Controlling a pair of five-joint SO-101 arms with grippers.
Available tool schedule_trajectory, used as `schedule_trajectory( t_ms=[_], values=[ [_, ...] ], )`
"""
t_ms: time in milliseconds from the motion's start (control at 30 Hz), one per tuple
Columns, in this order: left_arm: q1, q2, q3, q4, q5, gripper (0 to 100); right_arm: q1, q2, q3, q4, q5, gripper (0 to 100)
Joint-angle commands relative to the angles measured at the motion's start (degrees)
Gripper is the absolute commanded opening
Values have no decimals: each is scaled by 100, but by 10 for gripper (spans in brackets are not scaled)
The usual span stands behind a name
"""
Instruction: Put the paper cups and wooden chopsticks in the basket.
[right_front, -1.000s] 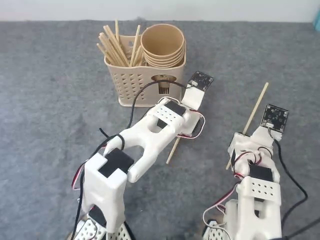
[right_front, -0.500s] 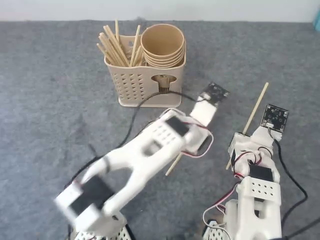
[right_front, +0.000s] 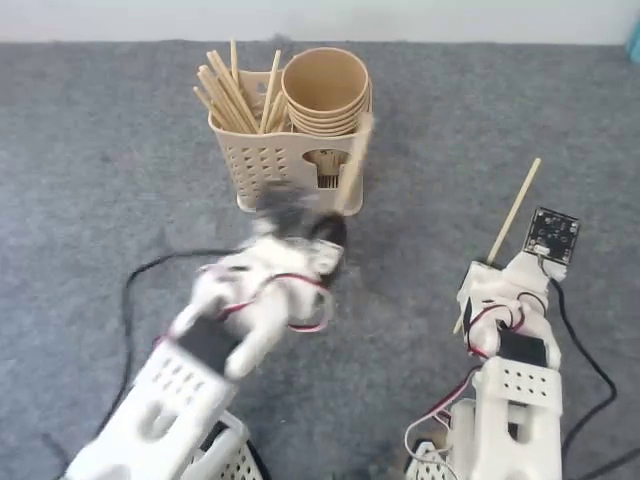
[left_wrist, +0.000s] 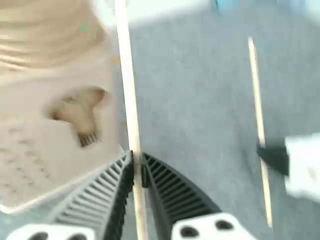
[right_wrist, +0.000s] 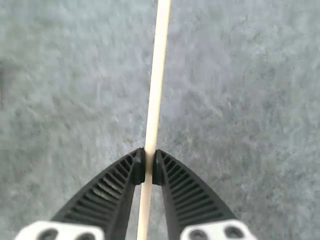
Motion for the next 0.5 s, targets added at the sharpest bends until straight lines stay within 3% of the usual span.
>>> schedule_trajectory(
  t_ms=[0, 200, 467],
  values=[
    [-870, -2022, 4, -237, 9, 12, 13, -813, -580, 435, -44, 8],
    [-1486, -2857, -4, -1336, 9, 12, -171, -2554, -967, 708, -53, 7],
    [-2119, -2848, 31, -2919, 9, 12, -1613, -4479, -958, 22, -35, 7]
  ],
)
